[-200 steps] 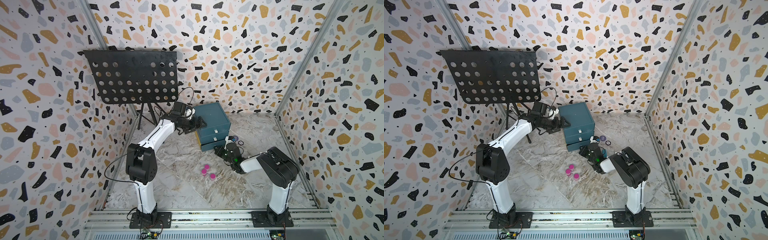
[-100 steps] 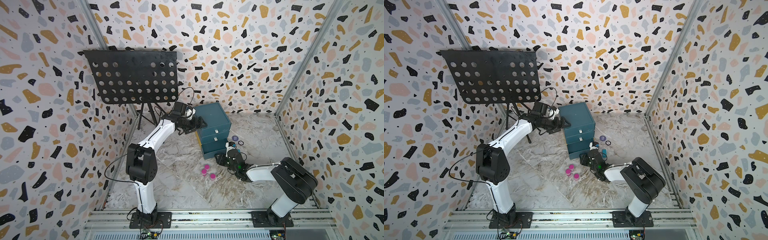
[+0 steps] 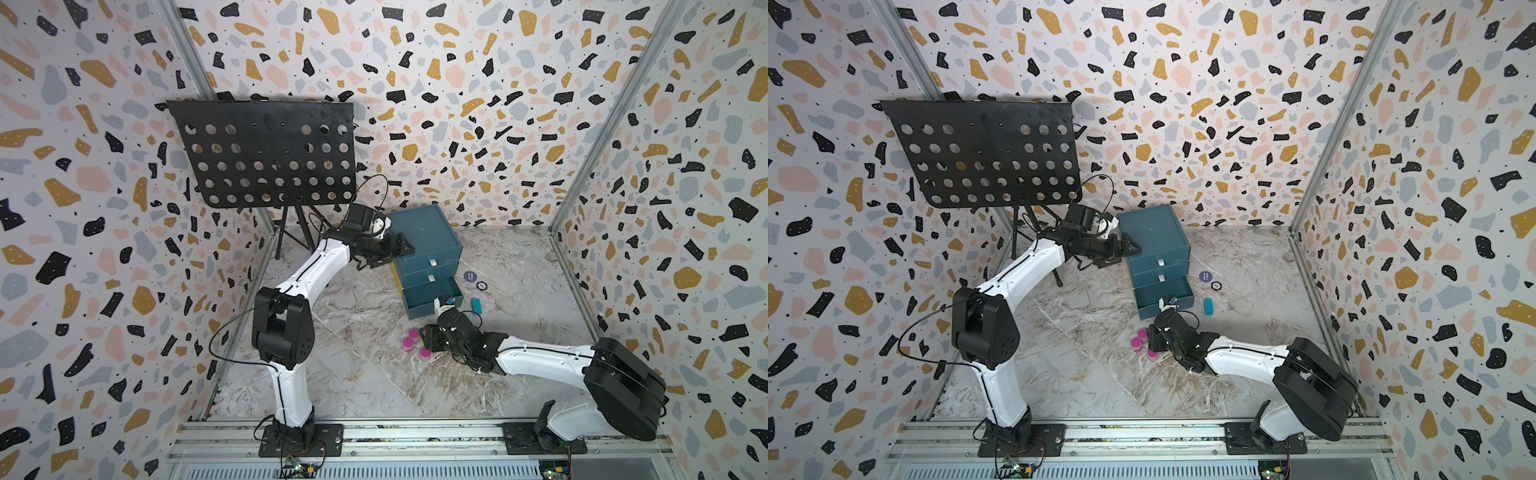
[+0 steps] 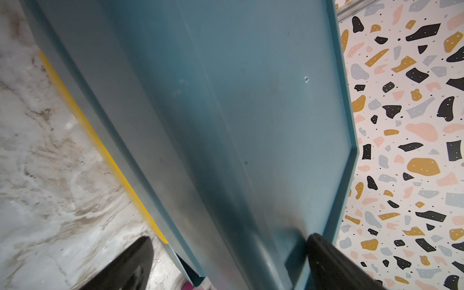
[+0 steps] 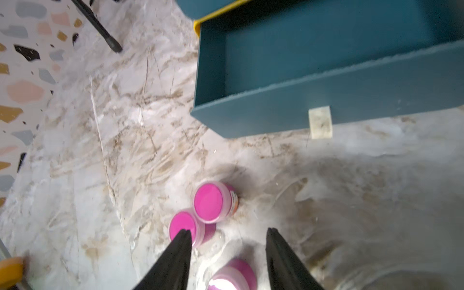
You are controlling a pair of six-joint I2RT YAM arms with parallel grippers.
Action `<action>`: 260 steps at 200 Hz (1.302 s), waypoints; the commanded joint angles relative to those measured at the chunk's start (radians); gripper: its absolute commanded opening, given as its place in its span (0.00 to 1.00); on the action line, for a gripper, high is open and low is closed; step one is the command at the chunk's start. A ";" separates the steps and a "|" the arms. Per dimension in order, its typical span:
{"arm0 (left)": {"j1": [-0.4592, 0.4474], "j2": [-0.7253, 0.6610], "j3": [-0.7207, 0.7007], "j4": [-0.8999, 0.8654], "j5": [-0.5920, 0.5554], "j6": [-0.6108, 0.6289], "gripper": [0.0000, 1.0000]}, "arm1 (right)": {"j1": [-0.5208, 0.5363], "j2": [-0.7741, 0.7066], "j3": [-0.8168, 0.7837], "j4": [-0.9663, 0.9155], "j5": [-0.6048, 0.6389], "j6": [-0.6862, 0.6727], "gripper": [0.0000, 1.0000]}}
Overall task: Put the paint cans in the drawer according to color
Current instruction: Open the drawer in the storage box, then pick up the paint can at the center of the board.
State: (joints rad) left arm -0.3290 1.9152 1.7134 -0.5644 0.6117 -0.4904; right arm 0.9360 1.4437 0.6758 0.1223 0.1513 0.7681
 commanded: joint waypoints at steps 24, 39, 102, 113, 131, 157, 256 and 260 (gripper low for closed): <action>0.003 -0.001 -0.011 0.004 0.000 0.007 0.98 | 0.060 0.001 0.022 -0.159 0.054 0.014 0.54; 0.002 -0.001 -0.011 0.004 -0.001 0.007 0.98 | 0.070 0.018 0.029 -0.190 0.056 0.017 0.54; 0.003 -0.001 -0.011 0.004 0.000 0.006 0.98 | 0.093 0.113 0.099 -0.218 0.057 -0.009 0.54; 0.004 -0.001 -0.011 0.004 0.000 0.007 0.98 | 0.093 0.124 0.100 -0.217 0.060 -0.006 0.54; 0.002 0.000 -0.011 0.004 0.001 0.007 0.98 | 0.093 0.134 0.103 -0.214 0.055 -0.005 0.52; 0.003 -0.001 -0.011 0.004 0.001 0.006 0.98 | 0.093 0.138 0.106 -0.214 0.050 -0.008 0.48; 0.002 -0.001 -0.011 0.006 0.001 0.006 0.98 | 0.096 0.063 0.069 -0.248 0.091 -0.011 0.40; 0.002 -0.002 -0.011 0.006 0.001 0.006 0.98 | 0.096 0.057 0.068 -0.248 0.096 -0.010 0.39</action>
State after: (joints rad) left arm -0.3290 1.9152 1.7134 -0.5640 0.6121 -0.4904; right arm 1.0279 1.5486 0.7570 -0.0872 0.2157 0.7612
